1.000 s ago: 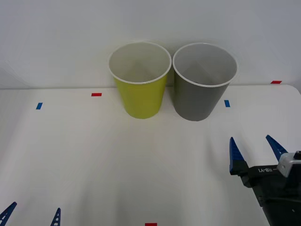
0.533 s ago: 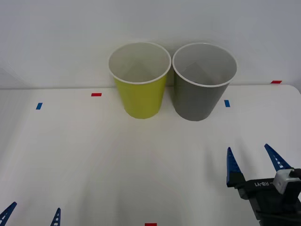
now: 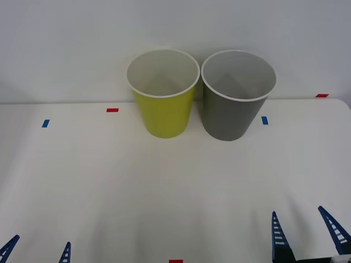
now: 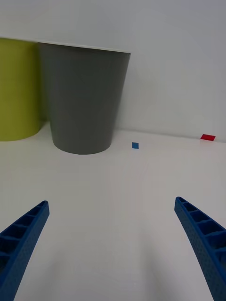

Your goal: Put cans in the gray bin and PET bottles in the light green bin.

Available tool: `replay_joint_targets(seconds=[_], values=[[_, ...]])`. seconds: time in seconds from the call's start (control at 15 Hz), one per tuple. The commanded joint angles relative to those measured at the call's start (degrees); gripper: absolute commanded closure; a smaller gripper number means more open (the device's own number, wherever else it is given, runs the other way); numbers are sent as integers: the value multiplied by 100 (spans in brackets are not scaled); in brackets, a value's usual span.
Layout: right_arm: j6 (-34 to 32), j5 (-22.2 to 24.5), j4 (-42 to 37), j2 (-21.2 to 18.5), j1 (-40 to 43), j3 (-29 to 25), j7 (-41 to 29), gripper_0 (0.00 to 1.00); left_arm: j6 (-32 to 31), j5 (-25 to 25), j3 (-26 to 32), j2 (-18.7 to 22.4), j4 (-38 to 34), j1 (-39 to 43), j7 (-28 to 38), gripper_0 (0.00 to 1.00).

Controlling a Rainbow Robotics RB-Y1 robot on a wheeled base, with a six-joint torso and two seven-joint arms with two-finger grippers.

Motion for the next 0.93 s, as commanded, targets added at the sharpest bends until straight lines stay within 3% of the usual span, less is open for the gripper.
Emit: replay_joint_targets(seconds=[0.07,0.93], values=[[-410,-43,1,-26,511,196,141,8,0,0,0,0,0,0,0,0],[-780,-465,45,-96,749,327,413,8,0,0,0,0,0,0,0,0]])
